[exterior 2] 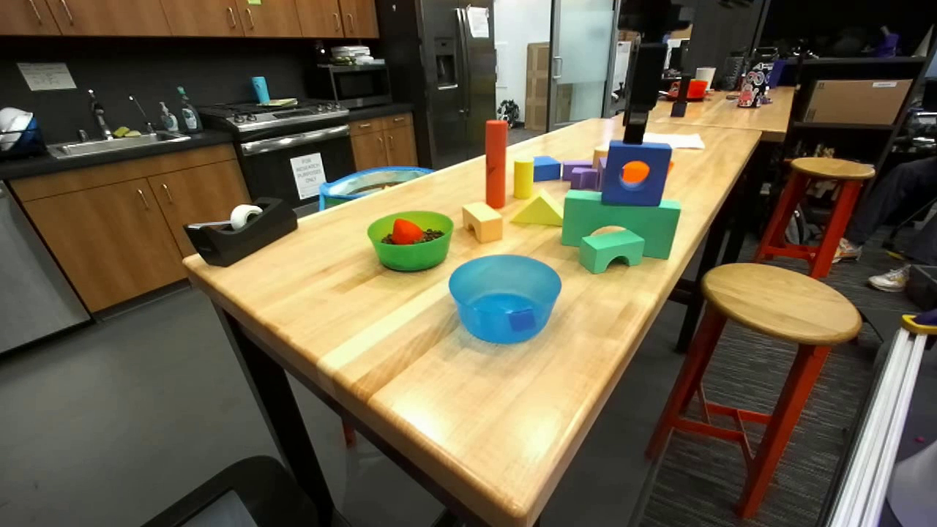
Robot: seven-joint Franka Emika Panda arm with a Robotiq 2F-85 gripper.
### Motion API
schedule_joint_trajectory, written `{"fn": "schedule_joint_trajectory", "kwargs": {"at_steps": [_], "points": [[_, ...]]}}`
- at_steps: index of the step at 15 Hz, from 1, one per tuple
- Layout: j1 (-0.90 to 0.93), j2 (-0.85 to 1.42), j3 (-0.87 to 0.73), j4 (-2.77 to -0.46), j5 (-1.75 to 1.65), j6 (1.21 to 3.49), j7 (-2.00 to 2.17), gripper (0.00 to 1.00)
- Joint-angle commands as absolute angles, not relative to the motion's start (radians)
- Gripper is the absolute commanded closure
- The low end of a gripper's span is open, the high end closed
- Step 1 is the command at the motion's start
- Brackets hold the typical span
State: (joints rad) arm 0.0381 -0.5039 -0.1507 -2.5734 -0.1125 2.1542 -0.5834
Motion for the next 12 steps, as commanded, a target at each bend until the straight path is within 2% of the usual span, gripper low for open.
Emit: {"fn": "schedule_joint_trajectory", "kwargs": {"at_steps": [1,12], "points": [[0.042,-0.576,-0.133,-2.585,-0.130,2.155,-0.588,0.00],[0.121,-0.606,-0.116,-2.586,-0.214,2.180,-0.818,0.00]]}}
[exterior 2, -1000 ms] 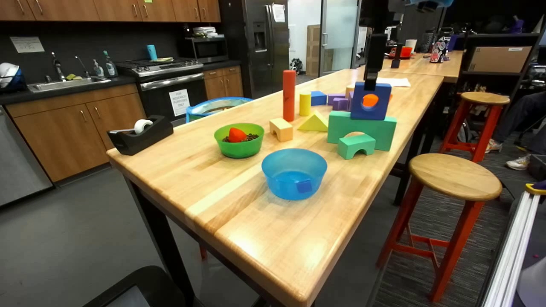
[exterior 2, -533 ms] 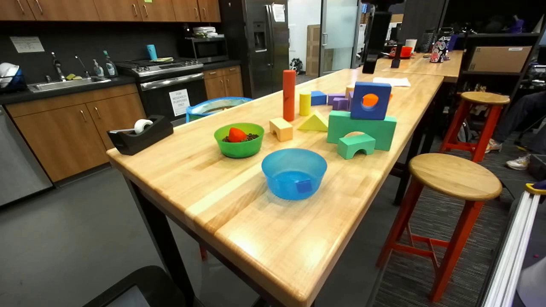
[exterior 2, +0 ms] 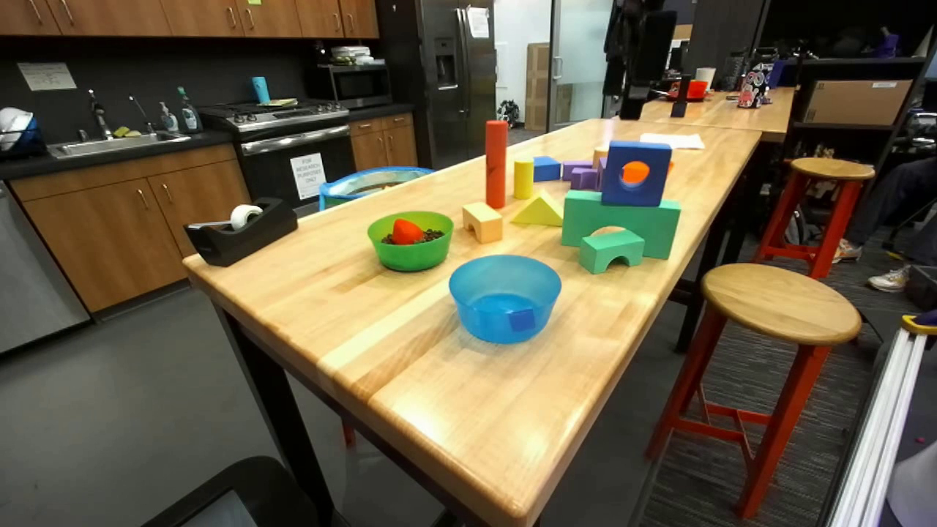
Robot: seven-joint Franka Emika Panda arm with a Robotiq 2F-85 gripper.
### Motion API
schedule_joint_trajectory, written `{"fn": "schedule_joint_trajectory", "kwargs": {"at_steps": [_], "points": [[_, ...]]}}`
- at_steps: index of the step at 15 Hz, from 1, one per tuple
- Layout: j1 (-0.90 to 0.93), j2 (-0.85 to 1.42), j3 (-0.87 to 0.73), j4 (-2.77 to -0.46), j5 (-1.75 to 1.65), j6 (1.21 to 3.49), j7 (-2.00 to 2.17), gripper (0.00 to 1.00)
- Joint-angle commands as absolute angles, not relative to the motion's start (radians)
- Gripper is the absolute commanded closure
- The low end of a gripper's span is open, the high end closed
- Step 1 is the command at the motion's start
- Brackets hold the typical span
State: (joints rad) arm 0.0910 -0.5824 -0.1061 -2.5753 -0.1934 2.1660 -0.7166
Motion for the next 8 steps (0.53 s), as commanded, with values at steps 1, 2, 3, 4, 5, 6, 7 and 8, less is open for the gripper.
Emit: {"fn": "schedule_joint_trajectory", "kwargs": {"at_steps": [1,2,3,4,5,6,7,8], "points": [[0.132,-0.609,-0.121,-2.588,-0.210,2.183,-0.865,0.00],[0.144,-0.611,-0.126,-2.589,-0.200,2.185,-0.917,0.00],[0.155,-0.615,-0.129,-2.592,-0.195,2.184,-0.968,0.00],[0.165,-0.617,-0.131,-2.594,-0.189,2.180,-1.017,0.00],[0.176,-0.617,-0.134,-2.593,-0.181,2.172,-1.070,0.00],[0.177,-0.612,-0.129,-2.591,-0.182,2.164,-1.100,0.00],[0.184,-0.607,-0.129,-2.590,-0.175,2.159,-1.139,0.00],[0.187,-0.604,-0.125,-2.591,-0.173,2.155,-1.171,0.00]]}}
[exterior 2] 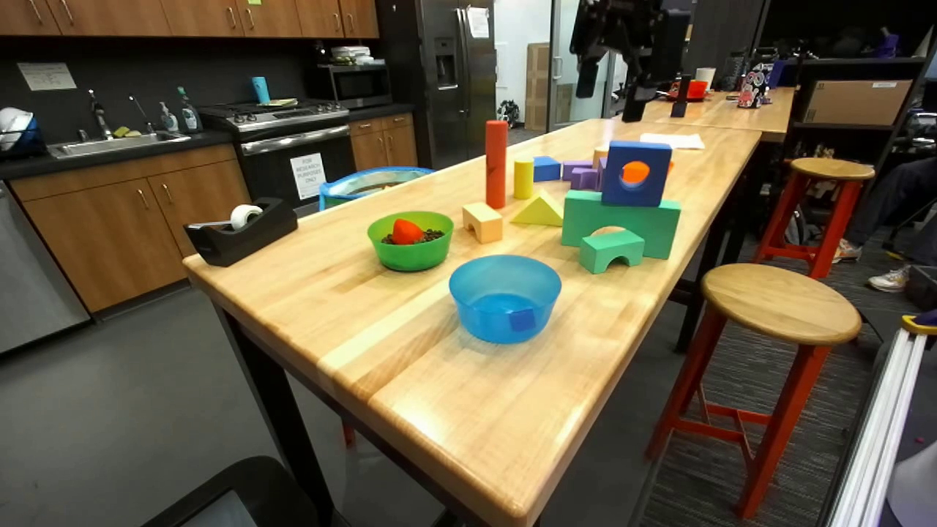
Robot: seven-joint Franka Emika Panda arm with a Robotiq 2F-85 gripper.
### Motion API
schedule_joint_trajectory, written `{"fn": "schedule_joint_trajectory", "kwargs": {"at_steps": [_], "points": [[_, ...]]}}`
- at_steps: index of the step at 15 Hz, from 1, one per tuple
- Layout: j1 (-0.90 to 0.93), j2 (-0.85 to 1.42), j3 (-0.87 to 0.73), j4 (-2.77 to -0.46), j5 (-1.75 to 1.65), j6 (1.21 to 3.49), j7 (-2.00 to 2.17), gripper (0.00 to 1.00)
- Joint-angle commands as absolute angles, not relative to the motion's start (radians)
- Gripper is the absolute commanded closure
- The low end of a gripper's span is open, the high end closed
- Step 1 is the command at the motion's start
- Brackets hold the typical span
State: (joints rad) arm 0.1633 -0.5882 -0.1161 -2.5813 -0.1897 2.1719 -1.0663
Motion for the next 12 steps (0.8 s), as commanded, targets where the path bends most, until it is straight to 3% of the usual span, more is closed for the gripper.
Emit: {"fn": "schedule_joint_trajectory", "kwargs": {"at_steps": [1,12], "points": [[0.194,-0.602,-0.123,-2.594,-0.168,2.152,-1.205,0.00],[0.198,-0.541,-0.084,-2.635,-0.148,2.150,-1.365,0.00]]}}
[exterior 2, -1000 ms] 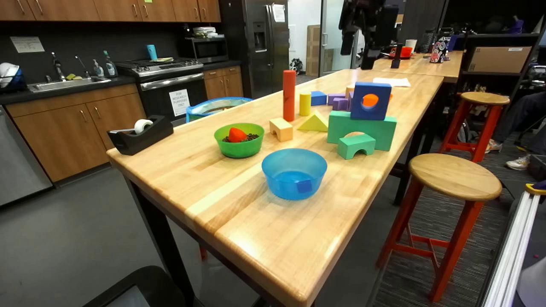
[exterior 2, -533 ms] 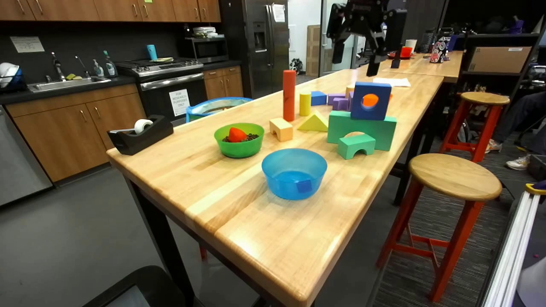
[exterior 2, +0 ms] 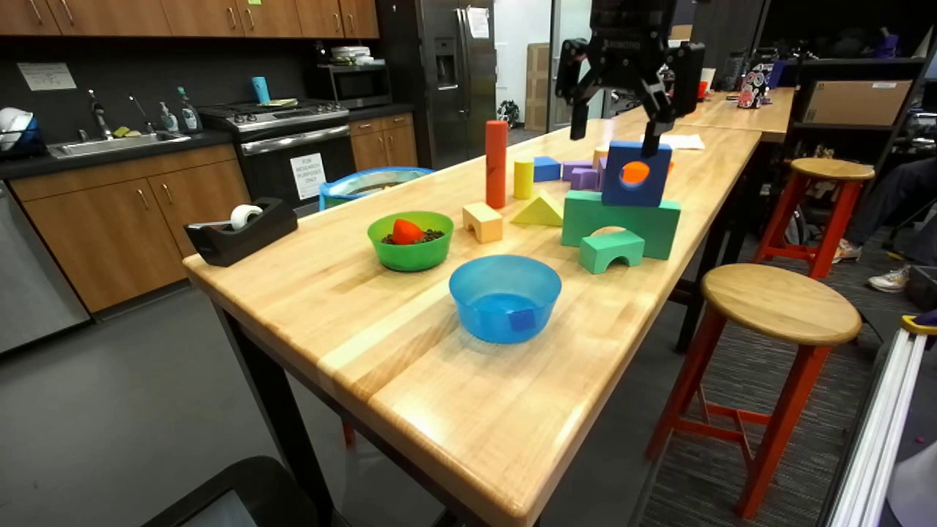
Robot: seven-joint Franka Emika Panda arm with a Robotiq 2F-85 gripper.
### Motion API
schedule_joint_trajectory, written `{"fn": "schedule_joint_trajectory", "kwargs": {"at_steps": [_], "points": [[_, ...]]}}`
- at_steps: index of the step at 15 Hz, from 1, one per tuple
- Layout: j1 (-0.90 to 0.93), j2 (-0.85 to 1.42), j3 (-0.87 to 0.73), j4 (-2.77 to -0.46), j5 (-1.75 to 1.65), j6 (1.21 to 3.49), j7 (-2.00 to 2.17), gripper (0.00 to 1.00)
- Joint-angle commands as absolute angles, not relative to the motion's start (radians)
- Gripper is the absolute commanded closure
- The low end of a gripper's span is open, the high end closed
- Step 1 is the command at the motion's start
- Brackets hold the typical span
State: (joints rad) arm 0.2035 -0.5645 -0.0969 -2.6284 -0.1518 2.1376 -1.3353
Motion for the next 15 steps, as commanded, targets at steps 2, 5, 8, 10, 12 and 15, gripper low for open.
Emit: {"fn": "schedule_joint_trajectory", "kwargs": {"at_steps": [2,5,8,10,12,15], "points": [[0.196,-0.518,-0.082,-2.644,-0.146,2.165,-1.371,0.00],[0.184,-0.488,-0.068,-2.665,-0.159,2.209,-1.345,0.00],[0.175,-0.459,-0.055,-2.682,-0.167,2.252,-1.328,0.00],[0.170,-0.443,-0.048,-2.690,-0.170,2.274,-1.325,0.00],[0.166,-0.431,-0.043,-2.694,-0.172,2.287,-1.324,0.00],[0.157,-0.409,-0.033,-2.701,-0.182,2.310,-1.316,0.00]]}}
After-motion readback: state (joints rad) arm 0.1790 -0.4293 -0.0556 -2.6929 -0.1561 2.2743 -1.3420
